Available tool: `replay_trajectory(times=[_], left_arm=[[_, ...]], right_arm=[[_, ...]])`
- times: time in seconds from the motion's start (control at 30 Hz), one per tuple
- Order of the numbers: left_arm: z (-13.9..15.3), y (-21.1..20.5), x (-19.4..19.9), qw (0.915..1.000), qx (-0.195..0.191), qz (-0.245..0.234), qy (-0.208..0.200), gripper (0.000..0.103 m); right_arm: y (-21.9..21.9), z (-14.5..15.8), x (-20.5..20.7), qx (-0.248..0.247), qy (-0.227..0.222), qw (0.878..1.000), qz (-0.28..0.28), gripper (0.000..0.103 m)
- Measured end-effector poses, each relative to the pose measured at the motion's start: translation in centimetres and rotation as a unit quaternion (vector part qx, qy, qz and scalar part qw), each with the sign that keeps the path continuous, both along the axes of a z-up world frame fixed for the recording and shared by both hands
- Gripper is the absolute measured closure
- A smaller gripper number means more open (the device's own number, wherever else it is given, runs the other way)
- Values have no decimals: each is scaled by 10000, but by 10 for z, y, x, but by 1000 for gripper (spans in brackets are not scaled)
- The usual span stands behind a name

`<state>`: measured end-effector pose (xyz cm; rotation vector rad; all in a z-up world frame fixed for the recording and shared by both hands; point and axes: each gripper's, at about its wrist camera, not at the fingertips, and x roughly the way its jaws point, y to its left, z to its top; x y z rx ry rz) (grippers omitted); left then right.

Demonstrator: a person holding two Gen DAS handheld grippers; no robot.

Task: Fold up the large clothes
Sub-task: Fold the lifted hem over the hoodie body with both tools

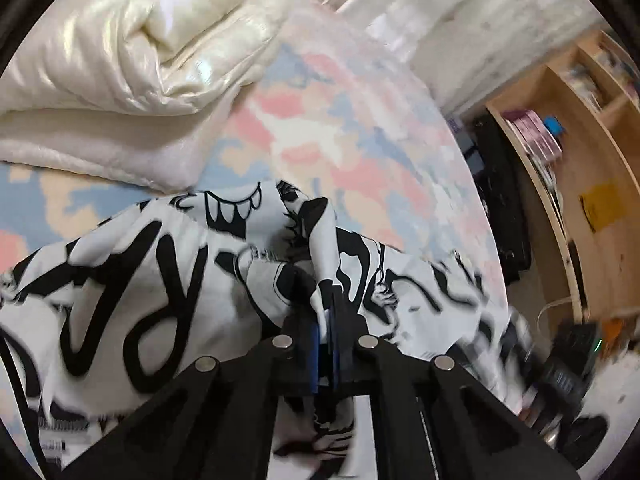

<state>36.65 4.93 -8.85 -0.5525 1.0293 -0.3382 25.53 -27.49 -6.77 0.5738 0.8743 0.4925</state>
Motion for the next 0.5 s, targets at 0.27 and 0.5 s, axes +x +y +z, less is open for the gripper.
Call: replay_trajectory(times=[0.27,0.5], left_arm=[[-35,-12,-35,9985,444,-158,260,100],[-21,-2,-48,9983,558,-121,79,99]], right_arm=[[-8,-43,17,-1132,885,9896,-103,91],[-13,-61,-14,-359,1099,9933,-76,86]])
